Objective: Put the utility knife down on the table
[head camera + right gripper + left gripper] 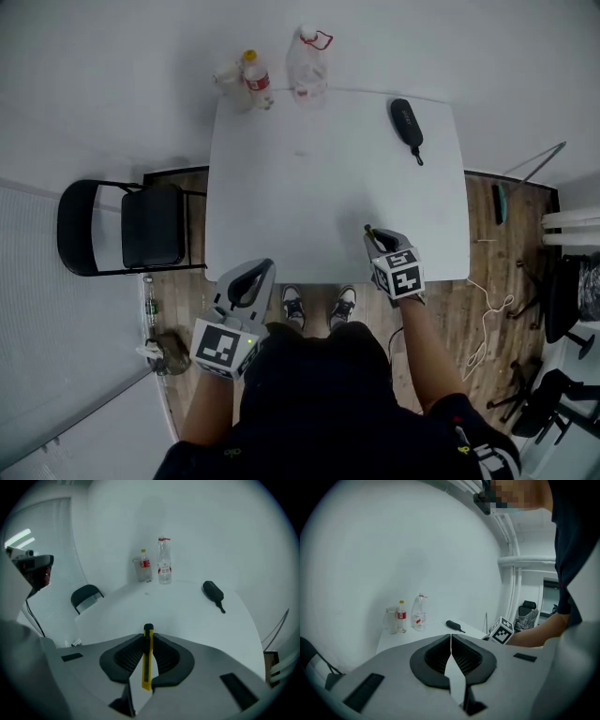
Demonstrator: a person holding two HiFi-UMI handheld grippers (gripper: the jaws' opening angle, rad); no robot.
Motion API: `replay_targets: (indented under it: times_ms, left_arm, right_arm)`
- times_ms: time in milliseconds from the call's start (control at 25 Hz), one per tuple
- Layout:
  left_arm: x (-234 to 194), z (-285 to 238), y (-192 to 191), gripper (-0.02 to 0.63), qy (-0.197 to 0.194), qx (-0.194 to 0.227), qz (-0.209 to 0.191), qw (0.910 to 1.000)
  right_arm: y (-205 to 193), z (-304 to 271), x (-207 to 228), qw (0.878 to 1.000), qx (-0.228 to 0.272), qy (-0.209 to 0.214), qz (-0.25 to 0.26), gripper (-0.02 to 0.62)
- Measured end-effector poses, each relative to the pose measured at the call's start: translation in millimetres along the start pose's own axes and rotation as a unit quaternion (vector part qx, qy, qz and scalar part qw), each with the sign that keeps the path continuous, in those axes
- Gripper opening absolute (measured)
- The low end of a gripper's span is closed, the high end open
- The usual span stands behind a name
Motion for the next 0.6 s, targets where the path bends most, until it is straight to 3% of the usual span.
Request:
replay_targets:
  times_ms: [160, 320, 600]
  left_arm:
    - [15, -6, -8, 0.023, 0.014, -0.023, -0.009, 0.9996]
    - [25, -13, -19, 0.023, 0.010, -0.005, 0.010, 0.9999]
    - [26, -14, -21, 0.023, 0.017, -0.006, 0.006, 0.9998]
  right_arm:
    - [-17, -23, 14, 0.998, -0.055, 0.004, 0.023, 0.074]
    - [-29, -39, 20, 0.993, -0.112, 0.007, 0.047, 0.074]
    - [-43, -47, 25, 0.987, -0.151, -0.008, 0.059, 0.074]
Point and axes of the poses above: the fingertips, and each gripper's own axes: z backward along the fingers, x to its right, y out of its top, the point moved 9 cm from there along z, backward along the fingers, and after that the axes turned 14 degrees about y, right-handed, at the moved point
